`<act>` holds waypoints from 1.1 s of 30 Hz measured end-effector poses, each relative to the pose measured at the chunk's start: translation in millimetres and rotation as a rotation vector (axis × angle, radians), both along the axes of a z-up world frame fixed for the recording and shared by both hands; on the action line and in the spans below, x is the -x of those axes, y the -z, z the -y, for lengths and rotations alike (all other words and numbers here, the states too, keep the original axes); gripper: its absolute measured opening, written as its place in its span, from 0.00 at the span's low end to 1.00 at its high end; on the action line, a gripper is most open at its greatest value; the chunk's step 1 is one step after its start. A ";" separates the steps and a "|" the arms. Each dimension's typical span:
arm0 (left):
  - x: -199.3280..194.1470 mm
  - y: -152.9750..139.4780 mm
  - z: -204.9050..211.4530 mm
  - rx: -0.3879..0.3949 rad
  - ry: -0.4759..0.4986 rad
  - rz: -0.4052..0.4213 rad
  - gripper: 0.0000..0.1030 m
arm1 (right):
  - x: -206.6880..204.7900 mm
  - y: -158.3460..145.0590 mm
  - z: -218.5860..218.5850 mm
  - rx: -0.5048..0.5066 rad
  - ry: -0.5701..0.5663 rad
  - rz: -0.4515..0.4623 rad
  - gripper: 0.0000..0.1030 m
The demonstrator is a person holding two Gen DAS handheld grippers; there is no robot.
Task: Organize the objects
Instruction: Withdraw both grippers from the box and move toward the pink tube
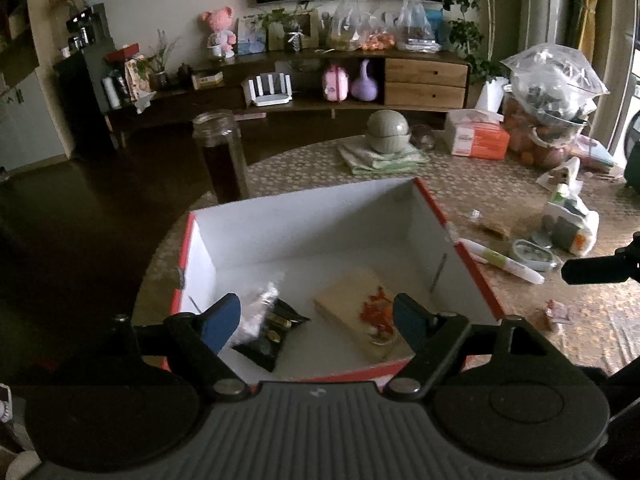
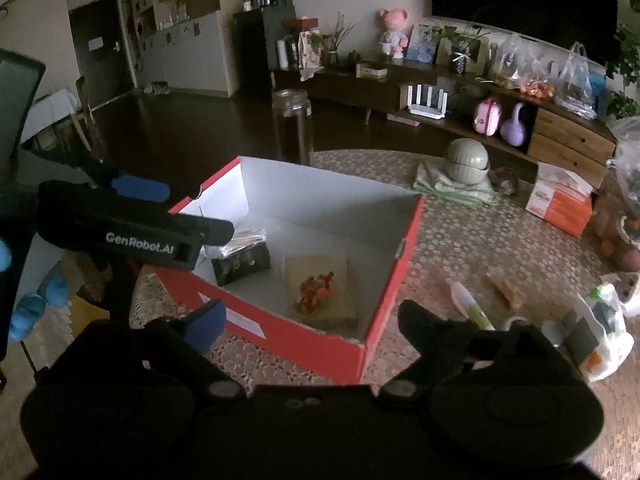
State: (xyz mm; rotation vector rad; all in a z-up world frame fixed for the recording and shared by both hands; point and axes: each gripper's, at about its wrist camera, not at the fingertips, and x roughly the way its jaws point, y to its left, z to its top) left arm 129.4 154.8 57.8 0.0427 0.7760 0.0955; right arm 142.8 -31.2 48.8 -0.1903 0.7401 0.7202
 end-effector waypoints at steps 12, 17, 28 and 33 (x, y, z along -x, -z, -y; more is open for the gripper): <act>9.9 10.0 50.4 0.020 0.072 0.020 0.96 | 8.7 6.5 65.4 -0.006 0.058 0.082 0.99; 11.0 17.6 71.5 0.037 0.111 0.034 1.00 | -1.0 15.1 104.9 -0.005 0.133 0.088 0.99; 6.2 45.7 137.7 0.074 0.249 0.006 1.00 | -22.0 43.4 169.3 0.036 0.211 0.022 1.00; 3.5 66.0 170.2 0.073 0.303 -0.010 1.00 | -26.6 57.1 191.1 0.055 0.254 0.013 1.00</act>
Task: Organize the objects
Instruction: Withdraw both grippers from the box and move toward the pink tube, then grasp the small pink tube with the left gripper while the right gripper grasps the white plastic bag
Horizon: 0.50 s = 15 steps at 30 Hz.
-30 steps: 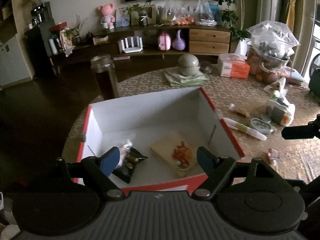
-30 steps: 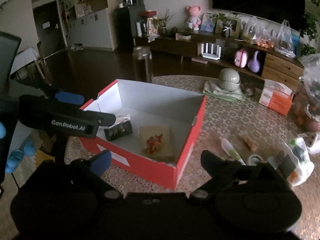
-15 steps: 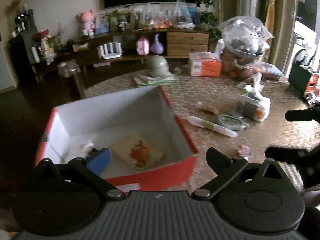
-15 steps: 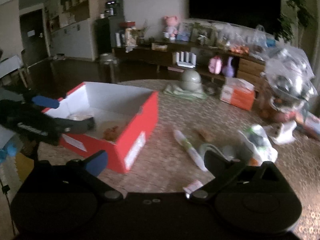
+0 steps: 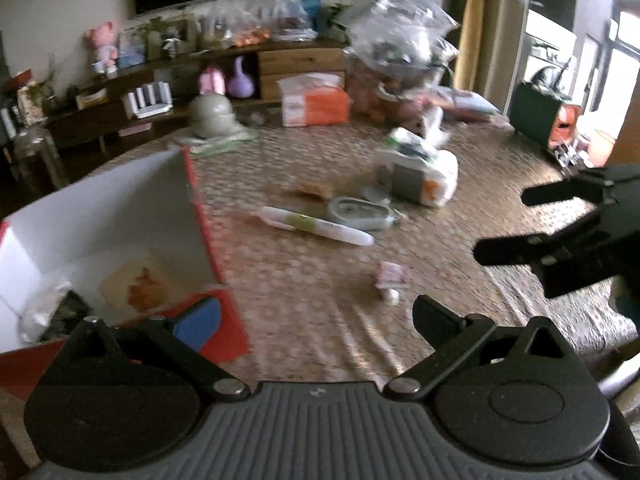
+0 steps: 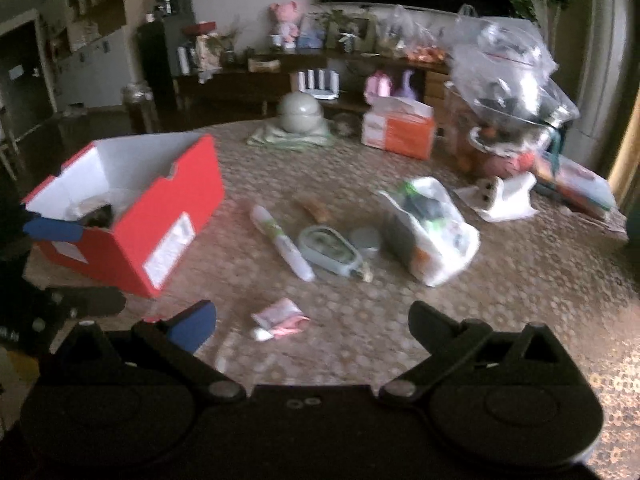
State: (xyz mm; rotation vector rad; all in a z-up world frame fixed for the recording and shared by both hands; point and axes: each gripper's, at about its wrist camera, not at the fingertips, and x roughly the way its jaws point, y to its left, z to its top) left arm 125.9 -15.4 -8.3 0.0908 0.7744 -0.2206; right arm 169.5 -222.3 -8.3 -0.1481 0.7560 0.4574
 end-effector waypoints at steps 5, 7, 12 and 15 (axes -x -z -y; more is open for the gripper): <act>-10.4 21.1 23.2 -0.008 0.017 -0.029 1.00 | -6.7 7.7 18.1 -0.005 0.032 -0.005 1.00; -16.4 29.5 28.7 0.006 0.009 -0.047 1.00 | -11.1 10.2 24.3 -0.008 0.046 -0.004 1.00; -33.7 48.8 35.8 0.026 -0.016 -0.097 1.00 | -26.0 16.3 37.3 0.004 0.063 -0.009 1.00; -42.2 59.1 38.2 0.035 -0.018 -0.111 1.00 | -38.9 21.7 44.7 0.015 0.076 -0.018 1.00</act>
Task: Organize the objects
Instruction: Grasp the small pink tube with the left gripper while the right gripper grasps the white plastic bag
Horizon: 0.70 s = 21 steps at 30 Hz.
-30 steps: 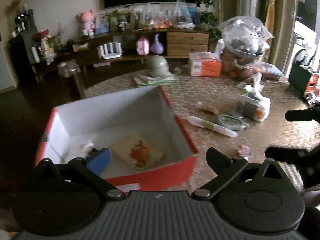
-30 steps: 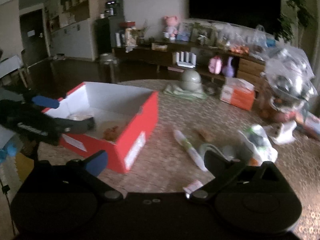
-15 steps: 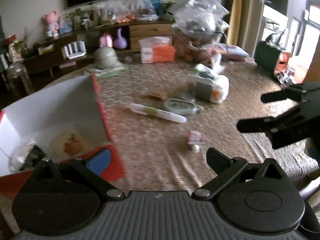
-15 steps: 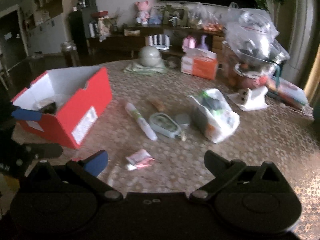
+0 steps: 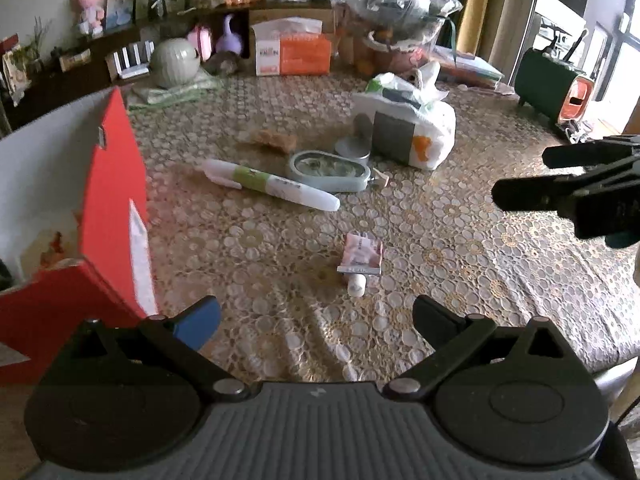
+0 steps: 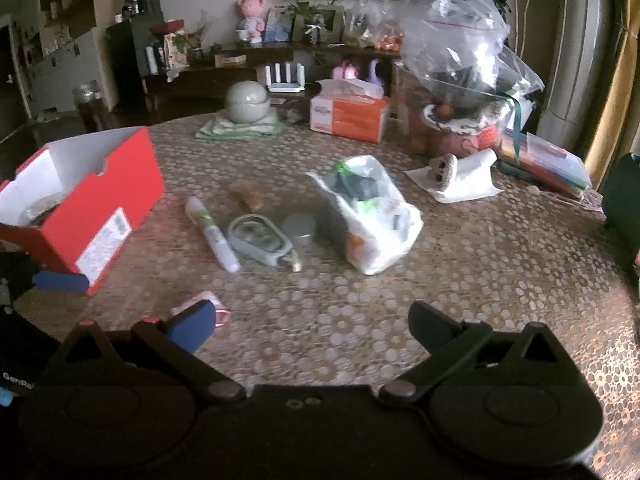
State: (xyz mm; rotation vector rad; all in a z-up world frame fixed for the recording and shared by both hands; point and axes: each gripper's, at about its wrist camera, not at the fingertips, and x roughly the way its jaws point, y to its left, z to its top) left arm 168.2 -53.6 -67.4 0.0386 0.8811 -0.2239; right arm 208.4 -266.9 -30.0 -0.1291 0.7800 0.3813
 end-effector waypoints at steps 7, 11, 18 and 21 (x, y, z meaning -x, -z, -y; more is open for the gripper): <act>-19.9 17.7 9.5 0.004 0.015 -0.016 1.00 | -40.9 12.5 12.6 0.043 0.032 -0.004 1.00; -29.8 25.2 17.0 -0.006 0.024 -0.016 1.00 | -69.5 15.7 16.9 0.045 0.036 -0.010 1.00; -39.9 35.3 25.7 -0.021 0.043 -0.010 1.00 | -109.1 34.8 12.8 0.074 0.037 -0.030 0.98; -42.0 39.4 29.7 -0.042 0.050 -0.002 0.99 | -119.1 43.5 13.4 0.051 0.049 -0.046 0.97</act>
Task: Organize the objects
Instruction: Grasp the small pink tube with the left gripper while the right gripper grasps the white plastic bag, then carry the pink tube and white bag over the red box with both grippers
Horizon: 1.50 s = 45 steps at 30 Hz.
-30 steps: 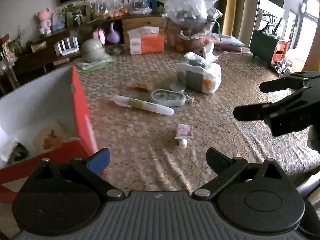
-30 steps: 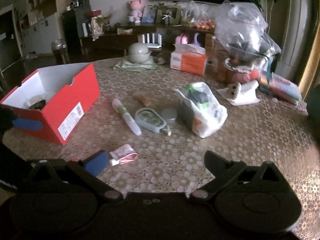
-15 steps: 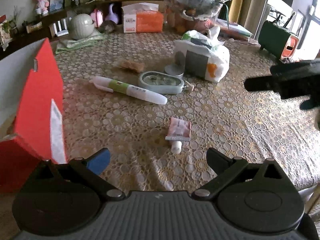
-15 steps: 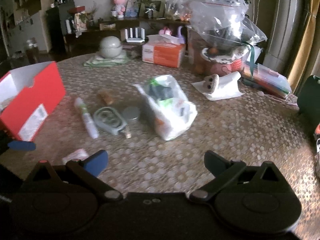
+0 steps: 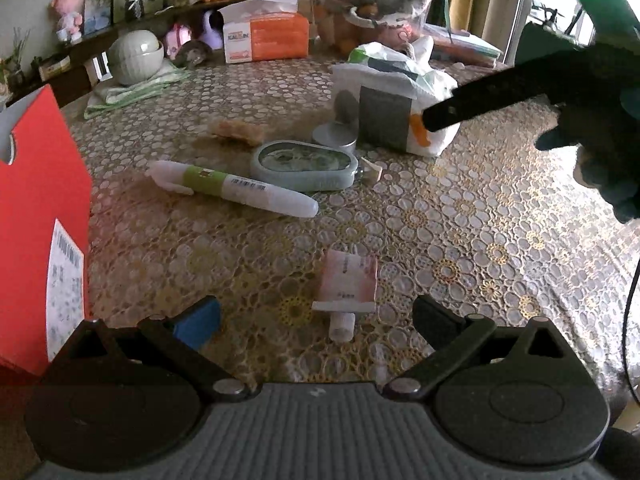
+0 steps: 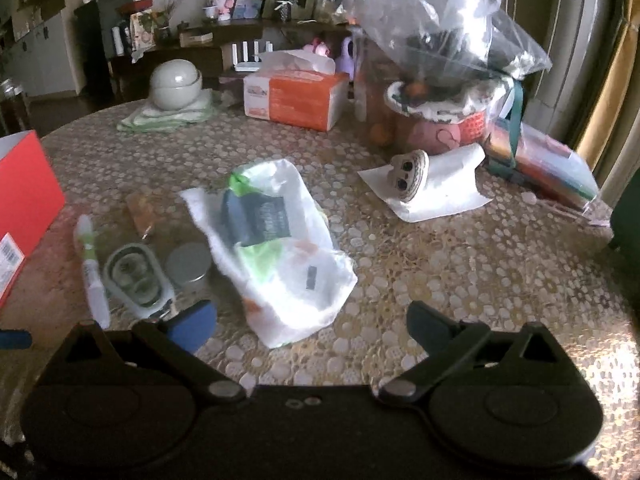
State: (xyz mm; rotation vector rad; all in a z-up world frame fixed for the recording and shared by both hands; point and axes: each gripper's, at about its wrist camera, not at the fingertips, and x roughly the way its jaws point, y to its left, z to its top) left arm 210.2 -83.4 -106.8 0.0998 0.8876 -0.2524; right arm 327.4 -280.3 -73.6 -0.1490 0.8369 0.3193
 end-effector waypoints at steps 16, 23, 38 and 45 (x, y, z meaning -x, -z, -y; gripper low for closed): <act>-0.5 -9.2 13.0 -0.024 0.046 0.030 0.36 | -5.2 11.5 -11.6 -0.021 -0.016 -0.025 0.54; 3.7 -11.4 14.2 -0.031 0.045 0.028 0.27 | 8.8 5.2 -11.3 -0.016 0.019 -0.021 0.40; 33.3 -39.7 -5.1 0.019 -0.003 0.047 0.26 | 92.5 -27.5 -7.9 -0.084 0.066 -0.003 0.32; 57.1 -58.1 -8.6 0.021 0.001 0.072 0.26 | 132.4 -43.8 -15.0 -0.104 0.091 -0.006 0.32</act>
